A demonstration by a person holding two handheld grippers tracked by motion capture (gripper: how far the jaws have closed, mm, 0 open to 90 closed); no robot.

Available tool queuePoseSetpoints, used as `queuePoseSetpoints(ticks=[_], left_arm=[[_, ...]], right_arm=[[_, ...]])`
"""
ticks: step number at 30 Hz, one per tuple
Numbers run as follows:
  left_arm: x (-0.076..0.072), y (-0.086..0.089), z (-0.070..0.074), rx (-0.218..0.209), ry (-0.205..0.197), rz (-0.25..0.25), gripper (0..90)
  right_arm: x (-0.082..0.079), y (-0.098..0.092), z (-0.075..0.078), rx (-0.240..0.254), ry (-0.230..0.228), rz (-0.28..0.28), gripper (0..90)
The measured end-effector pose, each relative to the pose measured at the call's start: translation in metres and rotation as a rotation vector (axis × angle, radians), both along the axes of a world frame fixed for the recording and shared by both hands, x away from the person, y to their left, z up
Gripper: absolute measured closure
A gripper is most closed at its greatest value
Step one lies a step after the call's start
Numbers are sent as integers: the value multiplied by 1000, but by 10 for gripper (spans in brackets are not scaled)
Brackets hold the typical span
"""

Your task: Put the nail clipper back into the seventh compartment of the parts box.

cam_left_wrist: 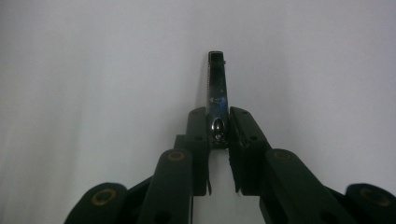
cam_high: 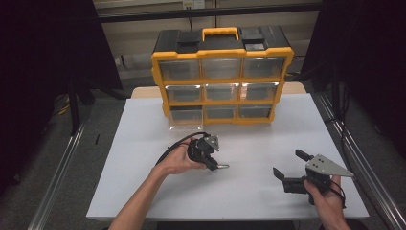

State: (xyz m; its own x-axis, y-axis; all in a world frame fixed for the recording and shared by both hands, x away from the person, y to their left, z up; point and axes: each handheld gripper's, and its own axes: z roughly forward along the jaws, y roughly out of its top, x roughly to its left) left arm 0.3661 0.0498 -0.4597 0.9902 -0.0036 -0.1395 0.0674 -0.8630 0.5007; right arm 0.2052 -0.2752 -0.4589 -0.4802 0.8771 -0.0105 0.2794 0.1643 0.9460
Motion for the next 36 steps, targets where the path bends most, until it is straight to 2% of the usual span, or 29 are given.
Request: queuePoseSetpoints(ticks=[2, 7, 8, 9, 10, 11, 14, 16, 17, 19, 20, 23, 27, 29, 30, 31, 32, 36], left_arm=[[-1, -1, 0, -5, 7, 2, 768], [-2, -6, 0, -4, -5, -1, 695], [-4, -7, -1, -10, -21, 12, 695], [-4, -8, 0, 5, -19, 13, 695], [-4, -9, 0, 6, -27, -2, 697], [-6, -10, -1, -1, -34, 12, 706], [-7, -11, -1, 10, -47, 11, 718], [-11, -12, -1, 17, -66, 29, 727], [-8, -11, 2, 47, -99, -30, 735], [-10, -12, 1, 36, -80, -3, 776], [-12, -12, -1, 16, -62, 34, 792], [-12, -12, 0, 16, -64, 39, 793], [-9, -9, -1, -5, -58, 46, 794], [-8, -7, 0, -4, -44, 51, 794], [-6, -4, 1, 7, -23, 47, 793], [-6, -2, 1, -11, -23, 73, 793], [-5, 0, 1, -13, -40, 81, 793], [-3, 5, 6, -33, -20, 92, 794]], right_arm=[[0, 0, 0, -1, -1, -3, 2], [0, 0, 0, -1, -1, -2, 2], [0, 0, 0, 0, -2, -1, 3], [0, 0, 0, 0, -1, 1, 3], [0, 1, 0, 2, -1, 2, 3], [0, 1, 0, 2, -1, 3, 3], [1, 0, 0, 2, -1, -1, 2], [1, 1, 0, 2, -1, 0, 3], [0, 1, 0, 3, -1, 1, 3], [0, 1, 0, 2, -1, 4, 3], [0, 1, 0, 1, -2, 4, 3], [-1, 1, 0, 3, -3, 2, 3], [0, 0, 0, 5, -2, 0, 2], [0, -1, 0, 4, -4, -1, 2], [0, -1, 0, 4, -3, -1, 3], [0, -1, 0, 4, -3, 1, 2], [0, -1, 0, 5, -2, 1, 2], [0, 0, 0, 4, -2, 1, 3]])
